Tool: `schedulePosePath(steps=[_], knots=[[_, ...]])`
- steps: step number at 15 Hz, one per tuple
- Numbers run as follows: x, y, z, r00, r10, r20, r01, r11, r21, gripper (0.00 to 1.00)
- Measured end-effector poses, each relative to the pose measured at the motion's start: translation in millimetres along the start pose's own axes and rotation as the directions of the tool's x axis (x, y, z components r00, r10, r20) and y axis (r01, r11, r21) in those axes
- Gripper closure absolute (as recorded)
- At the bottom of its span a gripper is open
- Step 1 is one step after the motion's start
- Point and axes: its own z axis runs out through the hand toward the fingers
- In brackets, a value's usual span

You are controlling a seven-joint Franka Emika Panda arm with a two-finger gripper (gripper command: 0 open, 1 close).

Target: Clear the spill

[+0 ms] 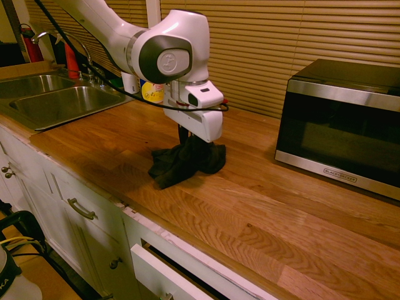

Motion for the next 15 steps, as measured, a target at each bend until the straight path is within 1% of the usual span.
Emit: schedulePosePath(steps=[3, 5, 7, 10, 15], knots=[[-5.1, -4.4, -0.6, 1.000, -0.015, 0.001, 0.015, 1.000, 0.002, 1.00], [-25.0, -18.8, 0.4, 0.999, -0.048, -0.001, 0.048, 0.999, 0.000, 1.00], [-63.9, -41.5, 3.6, 0.996, -0.085, -0.005, 0.085, 0.996, -0.002, 1.00], [-141.5, -78.5, 4.7, 0.990, -0.141, -0.015, 0.141, 0.990, -0.008, 1.00], [-244.4, -115.1, 3.0, 0.978, -0.206, -0.044, 0.205, 0.979, -0.014, 1.00]])
